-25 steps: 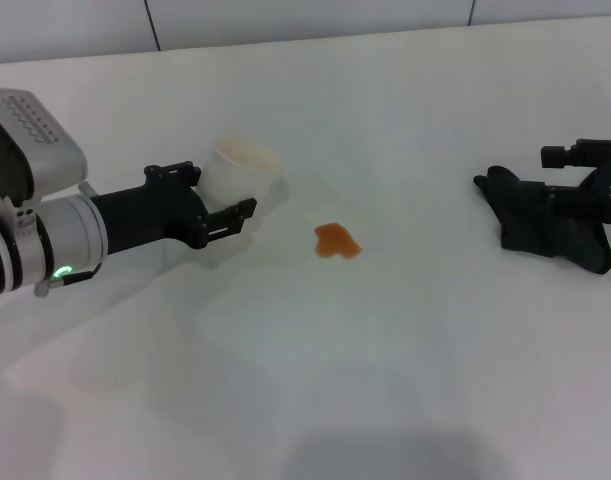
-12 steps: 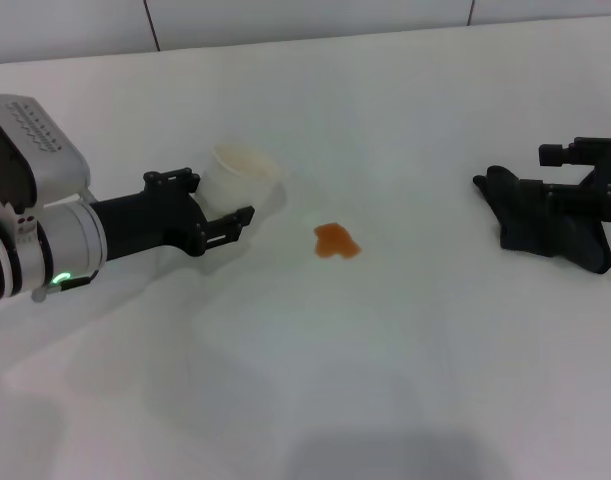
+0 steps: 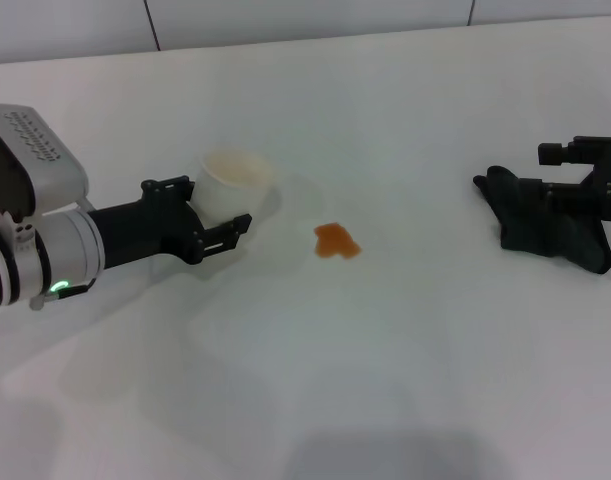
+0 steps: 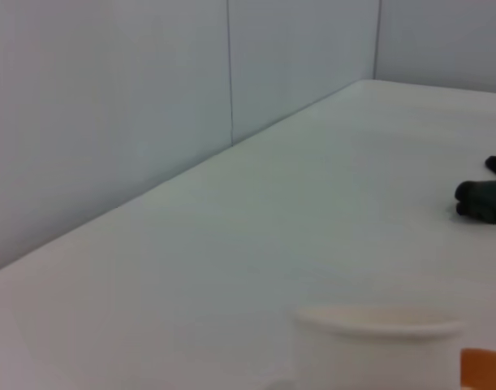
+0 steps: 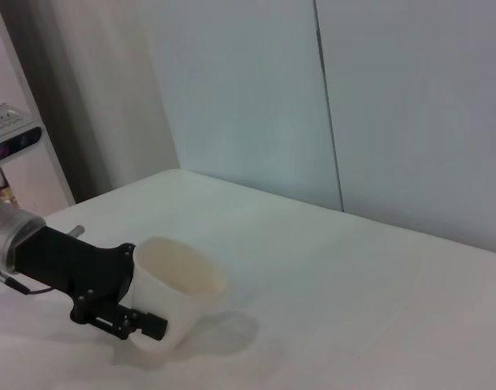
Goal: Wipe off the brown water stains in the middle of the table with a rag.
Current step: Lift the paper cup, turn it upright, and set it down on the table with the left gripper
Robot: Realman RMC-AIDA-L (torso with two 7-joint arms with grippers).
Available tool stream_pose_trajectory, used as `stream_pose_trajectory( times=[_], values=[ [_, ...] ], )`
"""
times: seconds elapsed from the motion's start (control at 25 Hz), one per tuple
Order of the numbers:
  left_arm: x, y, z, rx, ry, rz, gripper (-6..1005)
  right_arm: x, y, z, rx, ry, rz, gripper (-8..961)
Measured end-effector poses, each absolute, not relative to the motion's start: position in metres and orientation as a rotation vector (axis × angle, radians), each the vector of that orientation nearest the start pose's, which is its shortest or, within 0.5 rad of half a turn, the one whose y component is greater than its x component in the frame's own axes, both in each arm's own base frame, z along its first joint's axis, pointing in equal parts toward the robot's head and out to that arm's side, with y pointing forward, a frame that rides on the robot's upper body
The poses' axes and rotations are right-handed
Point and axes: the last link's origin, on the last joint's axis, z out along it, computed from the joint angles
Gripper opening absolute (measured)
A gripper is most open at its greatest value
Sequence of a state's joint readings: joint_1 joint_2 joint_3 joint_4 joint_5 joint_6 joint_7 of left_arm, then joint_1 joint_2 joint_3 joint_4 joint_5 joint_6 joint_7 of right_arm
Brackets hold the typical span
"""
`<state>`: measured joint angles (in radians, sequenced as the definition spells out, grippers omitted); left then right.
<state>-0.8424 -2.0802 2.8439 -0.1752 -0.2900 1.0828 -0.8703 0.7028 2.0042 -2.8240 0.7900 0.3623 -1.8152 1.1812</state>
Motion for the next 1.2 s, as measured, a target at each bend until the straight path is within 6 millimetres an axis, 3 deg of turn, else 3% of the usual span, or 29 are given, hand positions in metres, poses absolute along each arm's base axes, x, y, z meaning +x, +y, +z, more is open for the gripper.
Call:
stream_pose_trajectory(
  times=[1.2],
  values=[
    [-0.2696, 0.3715, -0.0776, -2.641, -0.488, -0.330, 652, 0.3174, 0.3177, 0.0866, -2.508, 0.667, 0.561, 653]
  ],
)
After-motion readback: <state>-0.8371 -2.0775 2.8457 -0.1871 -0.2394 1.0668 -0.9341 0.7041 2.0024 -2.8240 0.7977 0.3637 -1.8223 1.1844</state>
